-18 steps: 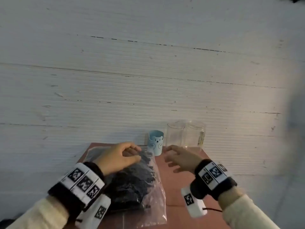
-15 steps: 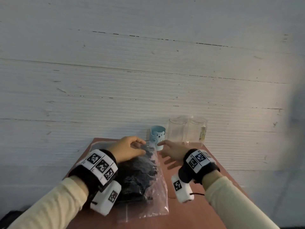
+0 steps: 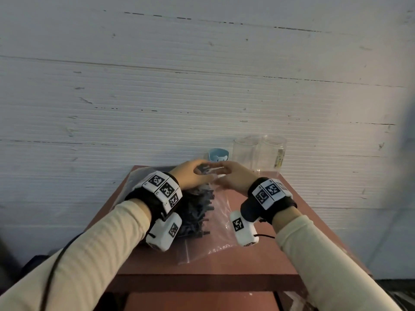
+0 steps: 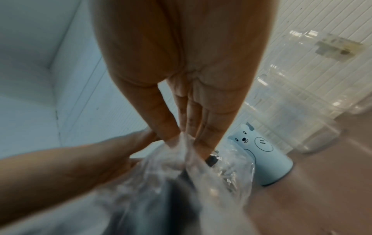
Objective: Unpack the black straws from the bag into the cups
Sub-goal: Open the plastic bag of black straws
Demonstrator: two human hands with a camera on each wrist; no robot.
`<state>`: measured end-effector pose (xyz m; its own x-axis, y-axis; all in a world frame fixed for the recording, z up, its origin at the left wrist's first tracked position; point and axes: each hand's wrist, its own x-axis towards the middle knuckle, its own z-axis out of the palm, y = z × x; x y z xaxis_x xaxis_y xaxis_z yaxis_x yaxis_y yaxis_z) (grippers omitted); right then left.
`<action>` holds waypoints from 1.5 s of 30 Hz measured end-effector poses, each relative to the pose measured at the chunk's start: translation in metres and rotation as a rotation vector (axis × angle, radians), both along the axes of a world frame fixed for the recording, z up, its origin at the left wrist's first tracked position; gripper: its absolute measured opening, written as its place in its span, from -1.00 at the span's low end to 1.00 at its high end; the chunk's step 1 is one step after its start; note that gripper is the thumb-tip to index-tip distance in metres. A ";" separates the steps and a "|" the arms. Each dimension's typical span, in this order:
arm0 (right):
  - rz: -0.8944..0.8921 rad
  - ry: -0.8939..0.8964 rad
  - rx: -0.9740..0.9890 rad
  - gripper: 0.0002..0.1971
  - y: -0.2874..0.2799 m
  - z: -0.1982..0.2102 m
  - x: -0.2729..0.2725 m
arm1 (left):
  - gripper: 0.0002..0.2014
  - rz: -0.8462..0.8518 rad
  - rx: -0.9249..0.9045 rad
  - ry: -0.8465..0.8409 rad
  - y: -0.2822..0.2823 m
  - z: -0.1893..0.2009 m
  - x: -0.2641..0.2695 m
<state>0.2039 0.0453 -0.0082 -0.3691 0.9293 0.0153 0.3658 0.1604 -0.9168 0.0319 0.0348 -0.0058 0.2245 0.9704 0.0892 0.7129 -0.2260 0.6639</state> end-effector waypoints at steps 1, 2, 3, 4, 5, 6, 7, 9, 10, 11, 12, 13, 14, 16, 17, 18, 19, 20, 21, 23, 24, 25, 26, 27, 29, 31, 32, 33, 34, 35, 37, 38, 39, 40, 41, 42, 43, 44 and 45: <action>0.011 0.028 0.013 -0.50 -0.003 0.002 0.000 | -0.40 0.013 0.022 -0.027 0.000 0.000 0.002; 0.025 0.063 0.020 -0.48 -0.005 0.003 0.000 | -0.43 0.023 0.053 -0.054 0.001 0.000 0.002; 0.041 0.093 0.017 -0.42 -0.007 0.004 0.000 | -0.48 0.040 0.074 -0.080 0.001 0.000 0.003; 0.056 0.116 0.014 -0.38 -0.008 0.005 0.000 | -0.52 0.056 0.092 -0.110 0.001 0.001 0.003; 0.073 0.130 0.009 -0.38 -0.010 0.005 0.000 | -0.55 0.068 0.104 -0.142 0.000 0.001 0.003; 0.087 0.146 0.003 -0.41 -0.011 0.004 0.000 | -0.58 0.072 0.113 -0.168 -0.001 0.002 0.003; 0.097 0.172 -0.017 -0.44 -0.011 0.003 -0.001 | -0.60 0.074 0.117 -0.181 -0.002 0.003 0.003; 0.119 0.266 -0.095 -0.50 -0.011 0.001 0.000 | -0.63 0.079 0.118 -0.187 -0.003 0.004 0.001; 0.130 0.312 -0.129 -0.52 -0.011 0.000 0.002 | -0.63 0.078 0.113 -0.196 -0.004 0.004 0.000; 0.130 0.344 -0.147 -0.54 -0.010 -0.001 0.003 | -0.61 0.076 0.105 -0.217 -0.004 0.004 -0.002; 0.126 0.369 -0.156 -0.55 -0.010 -0.002 0.004 | -0.56 0.079 0.096 -0.241 -0.004 0.004 -0.004; 0.110 0.384 -0.157 -0.57 -0.010 -0.003 0.006 | -0.51 0.084 0.091 -0.264 -0.004 0.003 -0.007; 0.077 0.388 -0.158 -0.59 -0.010 -0.004 0.008 | -0.48 0.090 0.087 -0.281 -0.003 0.003 -0.010; 0.001 0.343 -0.158 -0.63 -0.007 -0.008 0.013 | -0.51 0.082 0.095 -0.313 -0.004 0.004 -0.015; -0.019 0.290 -0.162 -0.63 -0.005 -0.011 0.015 | -0.54 0.077 0.105 -0.336 -0.004 0.005 -0.017; -0.015 0.228 -0.175 -0.62 -0.003 -0.016 0.018 | -0.58 0.078 0.118 -0.362 -0.004 0.008 -0.018; 0.001 0.168 -0.194 -0.60 -0.002 -0.020 0.018 | -0.62 0.086 0.134 -0.381 -0.004 0.010 -0.020; 0.031 0.130 -0.223 -0.56 -0.002 -0.022 0.018 | -0.65 0.096 0.149 -0.395 -0.005 0.014 -0.021; 0.060 0.118 -0.254 -0.50 -0.004 -0.023 0.016 | -0.69 0.108 0.162 -0.413 -0.005 0.018 -0.022; 0.107 0.114 -0.258 -0.35 -0.010 -0.020 0.010 | -0.71 0.129 0.184 -0.465 -0.004 0.025 -0.025; 0.139 0.069 -0.217 -0.28 -0.014 -0.017 0.008 | -0.71 0.134 0.189 -0.495 -0.003 0.028 -0.027; 0.193 -0.019 -0.175 -0.22 -0.016 -0.014 0.005 | -0.70 0.137 0.188 -0.527 -0.003 0.030 -0.029; 0.236 -0.120 -0.125 -0.18 -0.016 -0.011 0.002 | -0.70 0.136 0.180 -0.562 -0.002 0.031 -0.030; 0.253 -0.176 -0.051 -0.14 -0.016 -0.008 0.000 | -0.70 0.136 0.171 -0.595 -0.003 0.031 -0.031; 0.249 -0.171 0.067 -0.10 -0.013 -0.007 -0.001 | -0.69 0.141 0.163 -0.647 -0.003 0.031 -0.035; 0.212 -0.097 0.124 -0.17 -0.013 -0.009 -0.002 | -0.70 0.144 0.163 -0.669 -0.005 0.030 -0.038; 0.178 -0.011 0.094 -0.23 -0.013 -0.010 -0.002 | -0.71 0.140 0.162 -0.674 -0.006 0.030 -0.039; 0.141 0.071 0.053 -0.28 -0.011 -0.013 -0.001 | -0.72 0.135 0.154 -0.681 -0.007 0.029 -0.041; 0.107 0.139 0.024 -0.34 -0.009 -0.015 0.000 | -0.73 0.131 0.142 -0.687 -0.008 0.029 -0.042; 0.079 0.182 0.017 -0.38 -0.006 -0.017 0.002 | -0.73 0.128 0.129 -0.693 -0.009 0.028 -0.042; 0.028 0.191 0.054 -0.43 -0.003 -0.019 0.008 | -0.74 0.118 0.111 -0.680 -0.011 0.025 -0.042; -0.001 0.179 0.087 -0.44 -0.003 -0.020 0.013 | -0.74 0.112 0.102 -0.661 -0.012 0.024 -0.040; -0.028 0.174 0.118 -0.45 -0.004 -0.019 0.018 | -0.74 0.106 0.089 -0.641 -0.013 0.023 -0.039; -0.054 0.179 0.145 -0.44 -0.005 -0.018 0.024 | -0.74 0.102 0.068 -0.621 -0.014 0.020 -0.038; -0.074 0.193 0.170 -0.44 -0.006 -0.017 0.030 | -0.74 0.097 0.043 -0.599 -0.013 0.017 -0.037; -0.098 0.211 0.191 -0.45 -0.007 -0.015 0.036 | -0.73 0.087 0.022 -0.561 -0.013 0.014 -0.036; -0.124 0.220 0.209 -0.47 -0.008 -0.014 0.042 | -0.72 0.077 0.004 -0.507 -0.012 0.011 -0.034; -0.145 0.221 0.225 -0.51 -0.009 -0.012 0.047 | -0.72 0.072 -0.010 -0.436 -0.011 0.009 -0.031; -0.163 0.215 0.239 -0.55 -0.010 -0.010 0.052 | -0.72 0.069 -0.014 -0.353 -0.011 0.009 -0.027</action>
